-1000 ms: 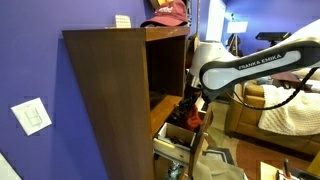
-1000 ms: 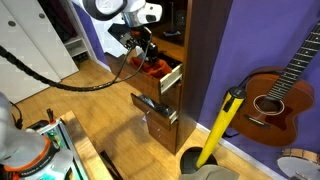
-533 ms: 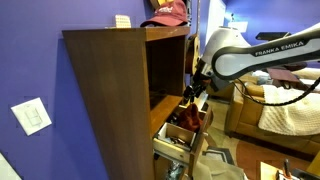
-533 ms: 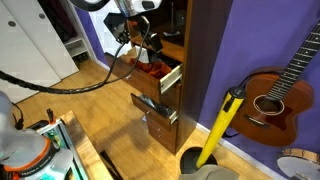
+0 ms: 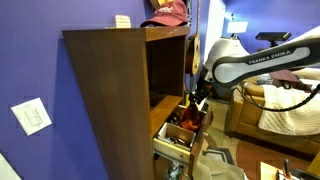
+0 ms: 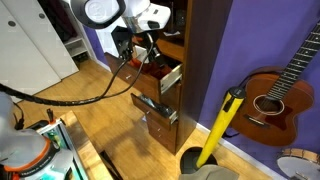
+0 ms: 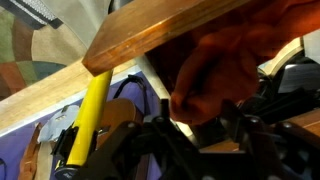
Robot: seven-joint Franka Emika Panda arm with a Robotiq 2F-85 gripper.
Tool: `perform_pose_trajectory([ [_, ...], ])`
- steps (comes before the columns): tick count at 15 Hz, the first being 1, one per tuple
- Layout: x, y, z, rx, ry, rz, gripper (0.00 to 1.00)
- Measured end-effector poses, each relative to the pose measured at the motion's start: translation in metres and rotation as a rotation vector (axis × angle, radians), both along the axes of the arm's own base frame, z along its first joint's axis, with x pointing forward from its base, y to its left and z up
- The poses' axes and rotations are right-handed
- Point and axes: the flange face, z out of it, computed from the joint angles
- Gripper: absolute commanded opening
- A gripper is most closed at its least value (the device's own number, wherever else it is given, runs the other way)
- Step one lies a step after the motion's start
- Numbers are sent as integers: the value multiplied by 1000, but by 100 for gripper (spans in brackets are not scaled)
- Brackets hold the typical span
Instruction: Open the top drawer, then put the orange head sock inside and close the drawer
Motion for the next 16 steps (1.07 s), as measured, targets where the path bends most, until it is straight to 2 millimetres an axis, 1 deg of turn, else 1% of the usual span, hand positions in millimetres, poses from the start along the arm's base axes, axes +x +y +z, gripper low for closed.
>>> perform_pose_trajectory([
  [2, 7, 1, -7, -3, -29, 0, 11],
  [3, 12, 3, -11, -5, -45, 3, 3],
  [4, 17, 5, -16, -8, -57, 7, 0],
  [6, 27, 12, -26, -7, -81, 20, 0],
  [7, 31, 17, -31, -2, -88, 33, 2],
  [10, 43, 38, -45, 11, -101, 85, 2],
  [14, 54, 66, -63, 19, -90, 150, 2],
  [15, 56, 71, -68, 19, -83, 165, 34],
  [16, 57, 75, -71, 17, -77, 176, 35],
])
